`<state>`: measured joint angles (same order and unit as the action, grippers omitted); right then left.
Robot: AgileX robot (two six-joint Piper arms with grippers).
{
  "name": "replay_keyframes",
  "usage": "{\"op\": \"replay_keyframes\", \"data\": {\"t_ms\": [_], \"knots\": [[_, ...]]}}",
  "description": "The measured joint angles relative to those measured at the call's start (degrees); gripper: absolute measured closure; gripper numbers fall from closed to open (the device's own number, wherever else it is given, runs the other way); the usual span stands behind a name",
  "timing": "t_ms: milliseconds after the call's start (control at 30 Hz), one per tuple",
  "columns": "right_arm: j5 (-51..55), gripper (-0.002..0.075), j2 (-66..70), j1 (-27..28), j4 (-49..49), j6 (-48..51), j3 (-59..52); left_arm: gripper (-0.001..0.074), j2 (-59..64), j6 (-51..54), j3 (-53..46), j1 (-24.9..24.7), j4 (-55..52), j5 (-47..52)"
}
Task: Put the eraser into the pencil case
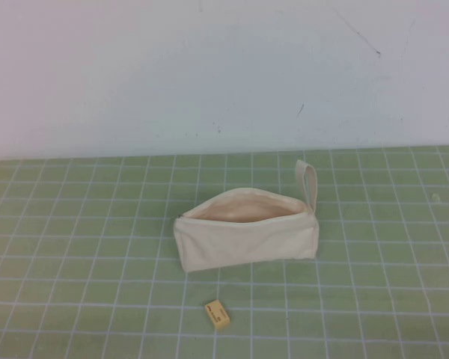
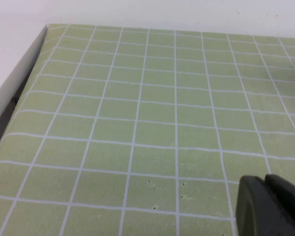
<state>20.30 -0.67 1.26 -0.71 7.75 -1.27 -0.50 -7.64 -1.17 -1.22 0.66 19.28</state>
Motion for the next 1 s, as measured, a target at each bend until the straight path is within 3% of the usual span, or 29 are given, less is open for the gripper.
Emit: {"op": "replay_keyframes", "data": {"t_ms": [1000], "knots": [[0.0, 0.0727, 0.0, 0.0, 0.0, 0.0, 0.0, 0.0736, 0.0, 0.0, -0.2, 0.0, 0.0, -1.8]]}}
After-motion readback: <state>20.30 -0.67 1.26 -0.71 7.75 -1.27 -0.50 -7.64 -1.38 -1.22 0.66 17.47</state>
